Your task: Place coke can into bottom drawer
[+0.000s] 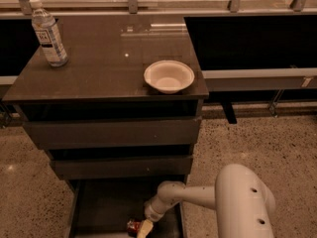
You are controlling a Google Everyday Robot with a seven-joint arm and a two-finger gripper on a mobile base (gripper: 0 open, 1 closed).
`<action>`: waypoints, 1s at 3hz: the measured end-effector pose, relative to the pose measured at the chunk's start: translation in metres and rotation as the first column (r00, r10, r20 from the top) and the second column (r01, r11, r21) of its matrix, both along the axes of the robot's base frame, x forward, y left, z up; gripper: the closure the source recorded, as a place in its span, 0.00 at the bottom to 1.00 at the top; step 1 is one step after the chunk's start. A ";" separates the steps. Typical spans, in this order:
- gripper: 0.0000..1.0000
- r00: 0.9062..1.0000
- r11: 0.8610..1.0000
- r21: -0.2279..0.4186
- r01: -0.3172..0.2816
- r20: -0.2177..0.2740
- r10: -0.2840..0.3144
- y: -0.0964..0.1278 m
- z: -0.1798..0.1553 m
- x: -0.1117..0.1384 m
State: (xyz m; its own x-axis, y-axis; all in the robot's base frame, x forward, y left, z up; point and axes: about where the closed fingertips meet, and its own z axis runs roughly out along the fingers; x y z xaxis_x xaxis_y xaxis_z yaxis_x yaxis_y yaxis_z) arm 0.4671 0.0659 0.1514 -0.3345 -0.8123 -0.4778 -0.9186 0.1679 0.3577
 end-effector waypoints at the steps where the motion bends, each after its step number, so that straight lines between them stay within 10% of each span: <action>1: 0.17 0.998 0.999 0.039 -0.026 0.065 0.024 -0.002 0.027 -0.002; 3: 0.00 0.989 0.994 0.087 -0.064 0.138 0.052 -0.021 0.056 -0.031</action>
Offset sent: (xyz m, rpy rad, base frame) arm -0.0515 -0.0514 0.1034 0.1545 -0.2607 0.0868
